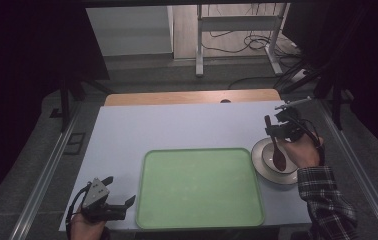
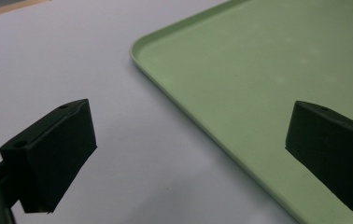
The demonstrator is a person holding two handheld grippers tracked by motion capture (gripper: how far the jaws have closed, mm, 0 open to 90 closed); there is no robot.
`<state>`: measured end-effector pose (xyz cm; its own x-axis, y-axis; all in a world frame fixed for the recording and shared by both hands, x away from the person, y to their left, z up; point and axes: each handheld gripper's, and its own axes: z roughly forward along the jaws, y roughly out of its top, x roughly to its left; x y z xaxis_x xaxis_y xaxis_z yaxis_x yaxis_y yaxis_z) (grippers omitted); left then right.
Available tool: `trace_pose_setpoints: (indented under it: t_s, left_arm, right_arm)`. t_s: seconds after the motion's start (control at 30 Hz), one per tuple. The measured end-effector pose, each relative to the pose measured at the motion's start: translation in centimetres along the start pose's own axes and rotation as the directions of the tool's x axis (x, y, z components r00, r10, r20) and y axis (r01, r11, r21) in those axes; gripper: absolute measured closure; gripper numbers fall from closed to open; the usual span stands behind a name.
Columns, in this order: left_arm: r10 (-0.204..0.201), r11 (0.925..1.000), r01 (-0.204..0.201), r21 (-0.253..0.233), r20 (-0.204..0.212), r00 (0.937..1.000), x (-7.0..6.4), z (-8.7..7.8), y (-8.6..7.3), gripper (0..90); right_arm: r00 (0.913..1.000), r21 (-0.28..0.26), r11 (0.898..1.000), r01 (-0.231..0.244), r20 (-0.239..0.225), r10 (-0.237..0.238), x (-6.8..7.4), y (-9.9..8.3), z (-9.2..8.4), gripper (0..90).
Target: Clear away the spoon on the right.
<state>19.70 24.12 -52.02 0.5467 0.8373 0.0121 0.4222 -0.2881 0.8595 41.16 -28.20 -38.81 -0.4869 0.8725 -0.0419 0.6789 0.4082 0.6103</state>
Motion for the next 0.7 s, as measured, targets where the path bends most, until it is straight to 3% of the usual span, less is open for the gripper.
trace_pose_setpoints:
  t_s: [0.7]
  left_arm:
    - [-0.005,0.9997,0.004,-0.023,-0.012,0.9999,0.1,-0.3,0.1,1.7]
  right_arm:
    - [0.9995,0.06,0.998,0.026,-0.021,-0.025,0.5,1.9,-3.4,77.5]
